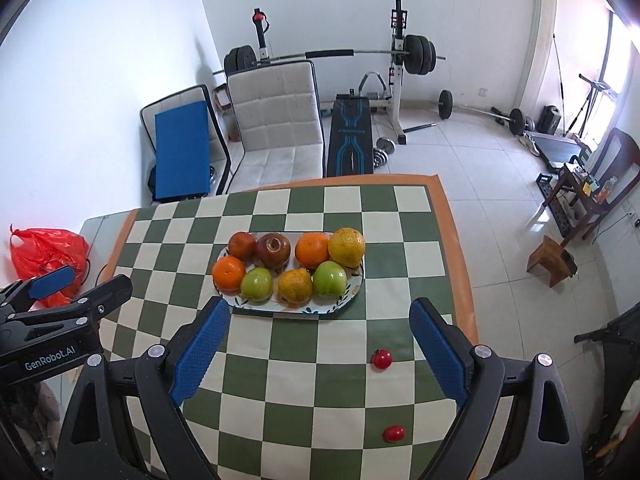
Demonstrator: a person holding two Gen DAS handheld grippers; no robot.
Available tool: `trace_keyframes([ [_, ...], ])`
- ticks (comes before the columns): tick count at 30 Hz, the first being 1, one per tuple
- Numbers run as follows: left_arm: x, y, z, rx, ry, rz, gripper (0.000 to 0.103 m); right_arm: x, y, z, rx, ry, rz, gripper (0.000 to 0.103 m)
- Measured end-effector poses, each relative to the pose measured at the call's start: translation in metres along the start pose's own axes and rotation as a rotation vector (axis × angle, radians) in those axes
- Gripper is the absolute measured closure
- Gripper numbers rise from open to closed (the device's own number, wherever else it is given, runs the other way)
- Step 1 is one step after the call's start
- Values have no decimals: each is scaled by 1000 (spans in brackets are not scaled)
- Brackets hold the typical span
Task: Organize fruits
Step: 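Lift both open tools up away from the plate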
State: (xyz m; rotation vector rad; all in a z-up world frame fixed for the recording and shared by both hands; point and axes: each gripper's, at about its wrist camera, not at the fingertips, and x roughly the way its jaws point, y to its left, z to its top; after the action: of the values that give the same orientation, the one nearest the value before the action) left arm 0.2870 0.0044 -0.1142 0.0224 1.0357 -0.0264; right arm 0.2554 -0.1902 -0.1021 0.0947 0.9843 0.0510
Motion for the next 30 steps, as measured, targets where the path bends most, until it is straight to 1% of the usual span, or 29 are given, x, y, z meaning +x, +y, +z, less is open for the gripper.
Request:
trace_keyframes([
  [4, -19, -2, -2, 10, -31, -4, 5, -22, 1, -4, 7, -28, 1, 9],
  [10, -34, -2, -6, 14, -57, -12, 5, -36, 4, -9, 10, -44, 14, 9],
  [17, -34, -1, -10, 16, -53, -2, 5, -40, 6, -14, 36, -52, 25, 8],
  [18, -33, -1, -11, 19, -47, -2, 2, -40, 5, -15, 42, -53, 26, 4],
  [19, -31, 0, -13, 22, -41, -2, 0, -40, 3, -16, 55, -61, 32, 4],
  [21, -25, 0, -16, 31, -29, 9, 0, -38, -4, -21, 83, -65, 27, 4],
  [25, -1, -2, -29, 48, 27, 17, 0, -18, -30, -35, 173, -6, 16, 4],
  [28, 21, -9, -42, 80, 77, 32, 0, 14, -60, -56, 254, 78, -25, 4],
  [30, 40, -19, -53, 114, 108, 59, 0, 43, -83, -75, 308, 146, -51, 5],
])
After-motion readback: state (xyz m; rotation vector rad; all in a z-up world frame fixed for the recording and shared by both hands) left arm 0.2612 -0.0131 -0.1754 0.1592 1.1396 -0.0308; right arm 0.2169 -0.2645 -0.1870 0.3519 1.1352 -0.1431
